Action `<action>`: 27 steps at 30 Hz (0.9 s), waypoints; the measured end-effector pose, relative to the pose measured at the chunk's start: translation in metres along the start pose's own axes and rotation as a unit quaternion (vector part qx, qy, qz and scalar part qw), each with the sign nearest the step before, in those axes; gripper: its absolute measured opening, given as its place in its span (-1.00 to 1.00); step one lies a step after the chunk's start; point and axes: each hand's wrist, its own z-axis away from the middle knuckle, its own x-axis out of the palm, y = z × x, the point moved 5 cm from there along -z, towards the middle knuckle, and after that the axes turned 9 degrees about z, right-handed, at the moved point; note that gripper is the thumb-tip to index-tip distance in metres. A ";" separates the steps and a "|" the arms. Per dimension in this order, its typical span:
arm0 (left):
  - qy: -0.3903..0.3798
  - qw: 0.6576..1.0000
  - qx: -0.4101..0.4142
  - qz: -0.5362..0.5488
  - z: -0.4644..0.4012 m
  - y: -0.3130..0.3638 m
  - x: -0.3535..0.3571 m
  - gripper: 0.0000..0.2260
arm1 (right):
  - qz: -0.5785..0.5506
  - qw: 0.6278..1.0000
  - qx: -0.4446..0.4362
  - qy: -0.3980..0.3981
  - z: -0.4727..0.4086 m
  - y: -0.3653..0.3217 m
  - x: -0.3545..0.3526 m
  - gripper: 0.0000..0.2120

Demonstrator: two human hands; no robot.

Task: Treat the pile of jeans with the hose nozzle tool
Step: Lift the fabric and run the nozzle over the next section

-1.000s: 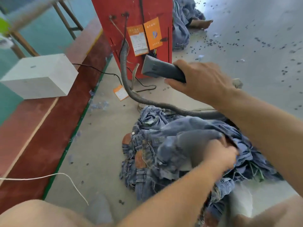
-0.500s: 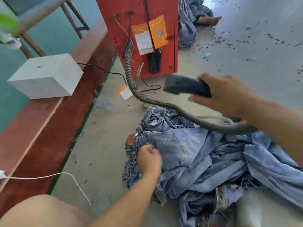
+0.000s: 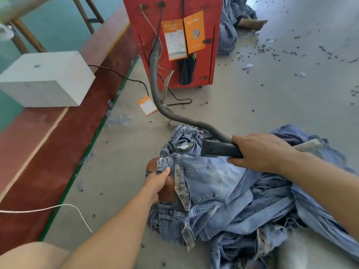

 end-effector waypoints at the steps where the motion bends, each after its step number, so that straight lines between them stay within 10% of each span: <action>1: 0.031 0.998 0.043 -0.030 0.005 0.012 -0.006 -0.61 | -0.003 1.000 -0.001 0.005 -0.001 -0.004 -0.001 -0.63; 5: 0.116 0.954 0.204 -0.189 0.047 0.045 -0.018 -0.36 | -0.063 0.998 0.007 0.022 0.007 -0.018 -0.017 -0.64; 10: 0.049 0.942 0.028 -0.332 0.060 -0.037 0.003 0.12 | -0.087 0.994 0.001 0.063 0.025 -0.034 -0.033 -0.64; 19: 0.052 0.965 0.174 -0.190 0.074 0.009 0.011 -0.84 | -0.057 0.998 -0.037 0.016 0.034 -0.045 -0.007 -0.58; 27: -0.212 0.950 0.101 0.206 0.176 0.092 0.005 -0.75 | -0.248 0.960 -0.004 0.131 0.063 -0.009 -0.070 -0.69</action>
